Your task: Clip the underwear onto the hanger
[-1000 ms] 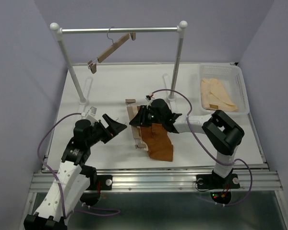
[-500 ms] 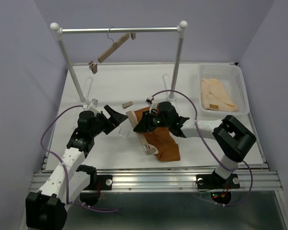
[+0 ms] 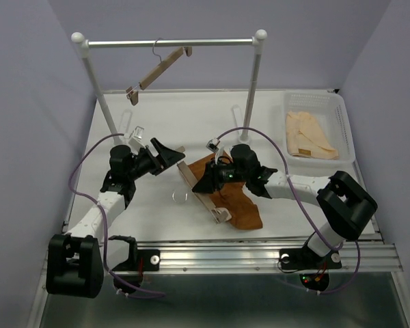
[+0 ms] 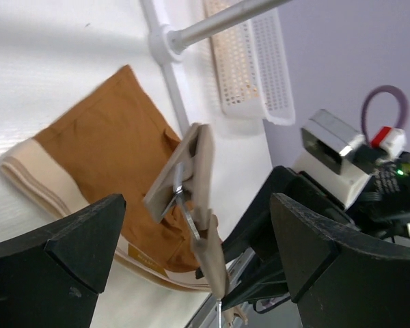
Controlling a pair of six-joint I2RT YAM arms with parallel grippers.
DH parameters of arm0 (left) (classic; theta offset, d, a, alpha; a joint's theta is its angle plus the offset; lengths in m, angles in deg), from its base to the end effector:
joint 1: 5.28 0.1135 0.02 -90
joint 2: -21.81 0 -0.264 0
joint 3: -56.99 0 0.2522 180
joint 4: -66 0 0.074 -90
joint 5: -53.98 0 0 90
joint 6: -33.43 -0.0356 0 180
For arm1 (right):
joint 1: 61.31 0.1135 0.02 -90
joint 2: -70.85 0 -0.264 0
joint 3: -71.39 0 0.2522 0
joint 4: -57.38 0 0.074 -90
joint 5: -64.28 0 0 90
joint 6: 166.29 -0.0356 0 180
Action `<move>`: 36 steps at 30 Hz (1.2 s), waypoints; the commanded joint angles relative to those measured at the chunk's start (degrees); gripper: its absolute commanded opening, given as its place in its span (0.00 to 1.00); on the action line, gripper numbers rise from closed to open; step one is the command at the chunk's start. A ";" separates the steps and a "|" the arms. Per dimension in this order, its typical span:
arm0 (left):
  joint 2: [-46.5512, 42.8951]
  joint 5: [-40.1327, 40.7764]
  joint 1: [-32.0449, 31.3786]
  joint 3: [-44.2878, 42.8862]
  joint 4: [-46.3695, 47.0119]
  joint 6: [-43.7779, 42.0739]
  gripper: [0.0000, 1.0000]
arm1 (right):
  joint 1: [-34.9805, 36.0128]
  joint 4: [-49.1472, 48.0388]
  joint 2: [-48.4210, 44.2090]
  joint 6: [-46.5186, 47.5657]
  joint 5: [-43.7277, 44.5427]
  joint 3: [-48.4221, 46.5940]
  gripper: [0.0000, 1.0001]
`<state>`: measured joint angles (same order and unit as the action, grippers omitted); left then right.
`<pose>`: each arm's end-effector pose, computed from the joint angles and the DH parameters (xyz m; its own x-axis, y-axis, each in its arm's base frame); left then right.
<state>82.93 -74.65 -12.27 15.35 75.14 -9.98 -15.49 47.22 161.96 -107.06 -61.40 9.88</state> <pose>0.2260 -0.0501 0.2423 -0.6343 -0.4940 -0.5947 0.3548 0.4974 -0.7917 0.2231 0.2593 0.2186 -0.6934 -0.1173 -0.7109 -0.7112 0.2696 0.6492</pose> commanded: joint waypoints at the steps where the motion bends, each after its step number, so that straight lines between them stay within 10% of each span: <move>1: 1.19 -10.23 1.71 -0.69 13.57 -0.45 0.99 | 0.06 0.02 -1.20 2.46 -2.81 -0.42 0.01; 36: 3.56 -18.05 6.28 5.38 22.81 2.81 0.72 | 0.06 0.72 0.56 3.61 -6.59 0.73 0.01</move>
<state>85.82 -90.32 -6.65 20.36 93.30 -7.08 -15.49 49.76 162.94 -103.93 -65.82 10.63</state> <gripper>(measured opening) 0.730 0.371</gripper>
